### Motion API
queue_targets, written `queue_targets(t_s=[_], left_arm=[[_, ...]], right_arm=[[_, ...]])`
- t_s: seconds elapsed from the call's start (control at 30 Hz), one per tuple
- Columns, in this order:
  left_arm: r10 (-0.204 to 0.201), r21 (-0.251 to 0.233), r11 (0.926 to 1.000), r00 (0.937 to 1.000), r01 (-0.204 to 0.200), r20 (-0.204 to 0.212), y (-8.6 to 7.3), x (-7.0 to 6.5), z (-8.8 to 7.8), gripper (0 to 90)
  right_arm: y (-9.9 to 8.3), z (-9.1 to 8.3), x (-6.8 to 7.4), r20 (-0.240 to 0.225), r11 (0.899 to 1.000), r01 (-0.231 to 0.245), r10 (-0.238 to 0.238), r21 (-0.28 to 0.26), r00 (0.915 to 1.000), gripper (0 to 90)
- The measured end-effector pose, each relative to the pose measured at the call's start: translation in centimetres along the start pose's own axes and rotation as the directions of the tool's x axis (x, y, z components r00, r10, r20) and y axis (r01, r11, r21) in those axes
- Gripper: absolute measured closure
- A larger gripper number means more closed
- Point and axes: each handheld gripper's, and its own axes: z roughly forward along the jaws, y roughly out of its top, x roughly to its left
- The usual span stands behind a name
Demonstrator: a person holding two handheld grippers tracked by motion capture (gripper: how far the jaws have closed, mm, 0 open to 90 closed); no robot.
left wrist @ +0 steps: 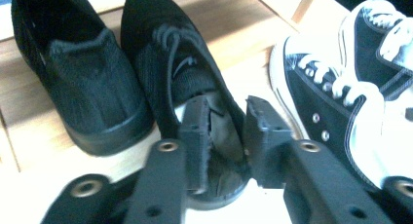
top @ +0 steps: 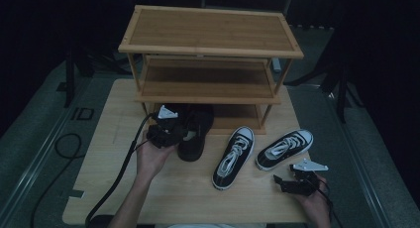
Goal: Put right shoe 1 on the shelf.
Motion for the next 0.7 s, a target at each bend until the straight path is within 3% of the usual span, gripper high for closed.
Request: queue_targets(t_s=[0.07, 0.17, 0.23, 0.5, 0.7], left_arm=[[0.012, 0.009, 0.9999, 0.9999, -0.011, -0.012, -0.5, 0.0, -0.1, 77.6], [0.008, 0.003, 1.0000, 0.9999, -0.008, 0.009, -1.3, 0.3, -0.2, 83.8], [0.013, 0.018, 0.9998, 0.9999, -0.013, -0.010, -1.6, 0.4, -0.2, 89.6], [0.014, 0.042, 0.9990, 0.9998, -0.014, -0.014, -3.3, 0.4, 0.2, 89.9], [0.015, 0.098, 0.9951, 0.9996, -0.013, -0.024, -5.2, 0.5, 1.6, 89.9]], right_arm=[[0.0, 0.0, 0.0, 0.000, 1.000, 0.000, 0.000, 0.000, 1.0000, 17.0], [0.0, 0.0, 0.0, 0.000, 1.000, 0.000, 0.000, 0.000, 1.0000, 17.0], [0.0, 0.0, 0.0, 0.000, 1.000, 0.000, 0.000, 0.000, 1.0000, 16.9], [0.0, 0.0, 0.0, 0.000, 1.000, 0.001, -0.001, 0.000, 1.0000, 17.0], [0.0, 0.0, 0.0, 0.000, 1.000, 0.000, 0.000, 0.000, 1.0000, 17.0]])
